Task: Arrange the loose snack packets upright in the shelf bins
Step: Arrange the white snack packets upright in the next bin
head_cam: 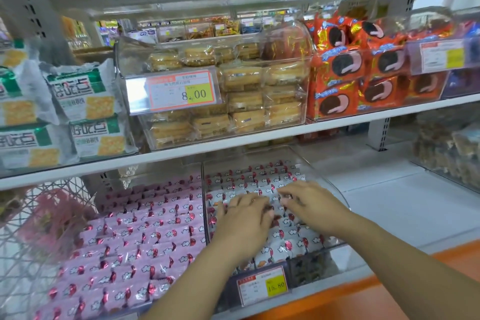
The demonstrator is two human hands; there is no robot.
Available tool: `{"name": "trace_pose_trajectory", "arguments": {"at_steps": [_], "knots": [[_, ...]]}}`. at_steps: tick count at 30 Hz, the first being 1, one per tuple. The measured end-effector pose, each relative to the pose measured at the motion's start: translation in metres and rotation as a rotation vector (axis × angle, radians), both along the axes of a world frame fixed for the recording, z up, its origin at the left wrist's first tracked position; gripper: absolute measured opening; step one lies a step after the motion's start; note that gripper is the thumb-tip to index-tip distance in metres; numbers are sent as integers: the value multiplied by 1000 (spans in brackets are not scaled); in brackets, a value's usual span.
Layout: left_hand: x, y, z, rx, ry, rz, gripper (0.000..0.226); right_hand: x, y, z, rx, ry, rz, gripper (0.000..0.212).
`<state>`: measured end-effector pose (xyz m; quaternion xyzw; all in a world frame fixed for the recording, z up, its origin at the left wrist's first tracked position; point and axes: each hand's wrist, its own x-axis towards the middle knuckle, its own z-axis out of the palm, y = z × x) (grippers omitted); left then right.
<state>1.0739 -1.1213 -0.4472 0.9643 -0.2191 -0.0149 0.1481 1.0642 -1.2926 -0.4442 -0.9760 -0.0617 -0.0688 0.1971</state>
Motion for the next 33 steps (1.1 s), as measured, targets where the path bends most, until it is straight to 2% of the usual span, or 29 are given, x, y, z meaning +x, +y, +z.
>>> {"name": "trace_pose_trajectory", "arguments": {"at_steps": [4, 7, 15, 20, 23, 26, 28, 31, 33], "knots": [[-14, 5, -19, 234, 73, -20, 58, -21, 2, -8, -278, 262, 93, 49], [-12, 3, -25, 249, 77, 0, 57, -23, 4, -16, -357, 297, 95, 53], [-10, 1, -11, 314, 163, -25, 59, -11, 8, -17, -313, 298, 52, 56], [3, 24, 18, 312, -133, 26, 55, 6, 19, 3, -240, 249, 58, 56], [22, 42, 22, 447, -25, 93, 53, 22, 42, 5, -304, 284, 146, 57], [29, 46, 22, 589, 29, 40, 46, 30, 55, -6, -352, 296, 201, 60], [32, 50, 21, 470, 40, 5, 43, 31, 54, -7, -359, 311, 202, 60], [37, 71, 19, -11, 20, 22, 39, 36, 53, 2, -350, 273, 214, 57], [34, 82, 17, -226, -25, 84, 44, 41, 63, 8, -323, 211, 256, 56]]}}
